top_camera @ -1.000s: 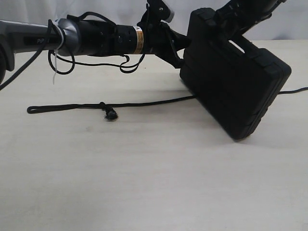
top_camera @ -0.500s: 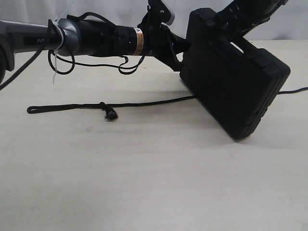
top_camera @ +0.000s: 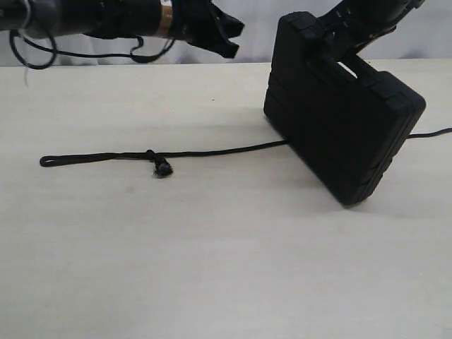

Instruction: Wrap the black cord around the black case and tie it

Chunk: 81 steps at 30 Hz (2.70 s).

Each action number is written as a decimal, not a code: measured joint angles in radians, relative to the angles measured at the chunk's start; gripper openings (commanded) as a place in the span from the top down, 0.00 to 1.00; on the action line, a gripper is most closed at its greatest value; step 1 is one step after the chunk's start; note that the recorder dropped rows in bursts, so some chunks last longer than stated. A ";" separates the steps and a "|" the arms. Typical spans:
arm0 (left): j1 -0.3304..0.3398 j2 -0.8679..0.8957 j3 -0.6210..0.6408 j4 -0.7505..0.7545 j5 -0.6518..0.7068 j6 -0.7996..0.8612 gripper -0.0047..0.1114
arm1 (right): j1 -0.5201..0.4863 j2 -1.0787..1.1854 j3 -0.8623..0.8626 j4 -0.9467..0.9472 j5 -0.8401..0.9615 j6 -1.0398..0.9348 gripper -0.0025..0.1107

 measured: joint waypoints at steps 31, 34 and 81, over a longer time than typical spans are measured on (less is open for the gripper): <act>0.060 0.041 0.016 -2.050 1.555 2.741 0.54 | 0.000 0.000 0.000 0.006 0.000 0.022 0.94; 0.011 0.087 0.018 -1.985 1.509 2.756 0.54 | 0.000 0.000 0.000 0.006 0.000 0.022 0.94; -0.020 0.209 0.004 -2.878 1.724 2.259 0.48 | 0.000 0.000 0.000 0.014 0.000 0.024 0.94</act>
